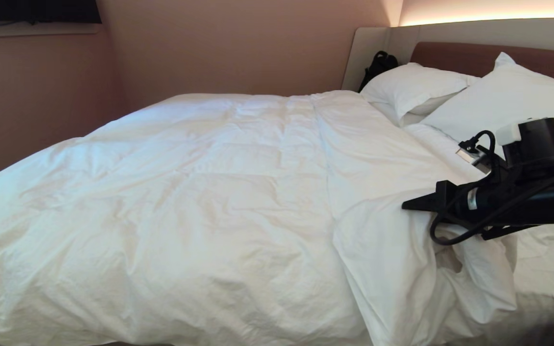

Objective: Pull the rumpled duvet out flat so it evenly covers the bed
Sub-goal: Flatten the corners of the folded blanket

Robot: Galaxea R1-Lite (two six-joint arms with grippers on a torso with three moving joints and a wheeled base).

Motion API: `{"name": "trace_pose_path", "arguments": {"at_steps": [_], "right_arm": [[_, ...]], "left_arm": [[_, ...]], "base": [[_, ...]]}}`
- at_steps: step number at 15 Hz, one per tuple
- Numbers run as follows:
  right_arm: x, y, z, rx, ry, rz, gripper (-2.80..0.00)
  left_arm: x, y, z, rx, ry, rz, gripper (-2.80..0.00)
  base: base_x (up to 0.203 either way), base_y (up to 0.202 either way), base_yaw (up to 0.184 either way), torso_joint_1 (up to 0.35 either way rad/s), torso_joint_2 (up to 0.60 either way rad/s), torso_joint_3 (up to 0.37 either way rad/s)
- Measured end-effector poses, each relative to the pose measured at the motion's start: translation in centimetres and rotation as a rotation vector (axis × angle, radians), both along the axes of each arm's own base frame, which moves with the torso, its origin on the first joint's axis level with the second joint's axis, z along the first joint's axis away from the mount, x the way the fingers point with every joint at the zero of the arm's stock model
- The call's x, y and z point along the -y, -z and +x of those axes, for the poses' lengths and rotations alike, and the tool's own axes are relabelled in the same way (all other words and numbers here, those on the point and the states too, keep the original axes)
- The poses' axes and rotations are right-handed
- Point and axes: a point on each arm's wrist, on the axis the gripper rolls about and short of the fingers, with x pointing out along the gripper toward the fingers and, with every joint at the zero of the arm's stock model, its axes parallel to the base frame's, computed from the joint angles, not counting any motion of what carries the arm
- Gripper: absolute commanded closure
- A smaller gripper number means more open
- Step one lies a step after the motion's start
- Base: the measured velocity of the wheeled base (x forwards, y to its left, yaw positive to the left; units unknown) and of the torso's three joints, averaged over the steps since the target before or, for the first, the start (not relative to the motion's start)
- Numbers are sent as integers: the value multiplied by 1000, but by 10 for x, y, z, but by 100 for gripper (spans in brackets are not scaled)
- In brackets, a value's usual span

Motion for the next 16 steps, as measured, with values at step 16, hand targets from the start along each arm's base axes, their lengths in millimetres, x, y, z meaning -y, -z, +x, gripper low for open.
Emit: {"name": "trace_pose_path", "arguments": {"at_steps": [16], "right_arm": [[3,-35,-137,-35,-172,-401,-280]], "left_arm": [[0,0,0,0,0,0,0]], "base": [[0,0,0,0,0,0]]}}
